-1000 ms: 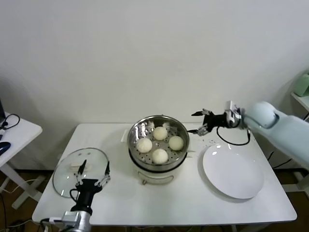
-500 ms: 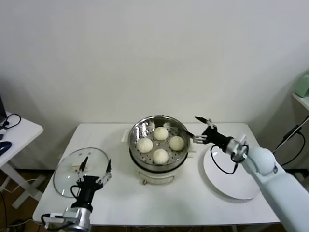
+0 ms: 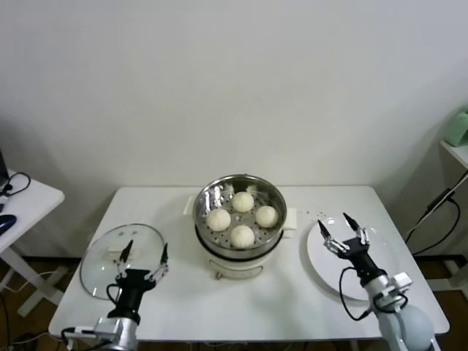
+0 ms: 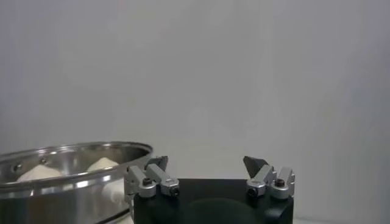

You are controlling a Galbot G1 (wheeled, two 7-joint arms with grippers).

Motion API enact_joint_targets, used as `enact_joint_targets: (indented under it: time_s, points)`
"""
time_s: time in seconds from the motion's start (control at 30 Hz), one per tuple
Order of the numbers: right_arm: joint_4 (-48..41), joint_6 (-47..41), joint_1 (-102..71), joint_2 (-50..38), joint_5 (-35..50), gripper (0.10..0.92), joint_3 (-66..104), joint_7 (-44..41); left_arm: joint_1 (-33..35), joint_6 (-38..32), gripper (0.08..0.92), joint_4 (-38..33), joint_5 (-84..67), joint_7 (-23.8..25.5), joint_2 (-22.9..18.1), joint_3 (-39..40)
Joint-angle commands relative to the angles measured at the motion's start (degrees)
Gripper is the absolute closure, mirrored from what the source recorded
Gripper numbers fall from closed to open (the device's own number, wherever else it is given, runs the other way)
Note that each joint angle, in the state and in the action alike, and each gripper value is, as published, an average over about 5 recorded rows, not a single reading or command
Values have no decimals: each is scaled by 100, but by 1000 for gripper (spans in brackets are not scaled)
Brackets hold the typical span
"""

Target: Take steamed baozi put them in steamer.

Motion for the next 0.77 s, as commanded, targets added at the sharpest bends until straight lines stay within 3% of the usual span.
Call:
enact_joint_targets:
  time_s: [0.03,0.53,0.77]
  points:
    - [184,320,-803,737,81,203,708,185,4,25,177,34,28,87,-39,-23]
    - [-36,131,-125,239,131,203,11,217,-115,86,177,209,213,474,-14,-122]
    - [-122,155,29,174,202,203,-186,236,-250,8,177,334,126,151,-84,-199]
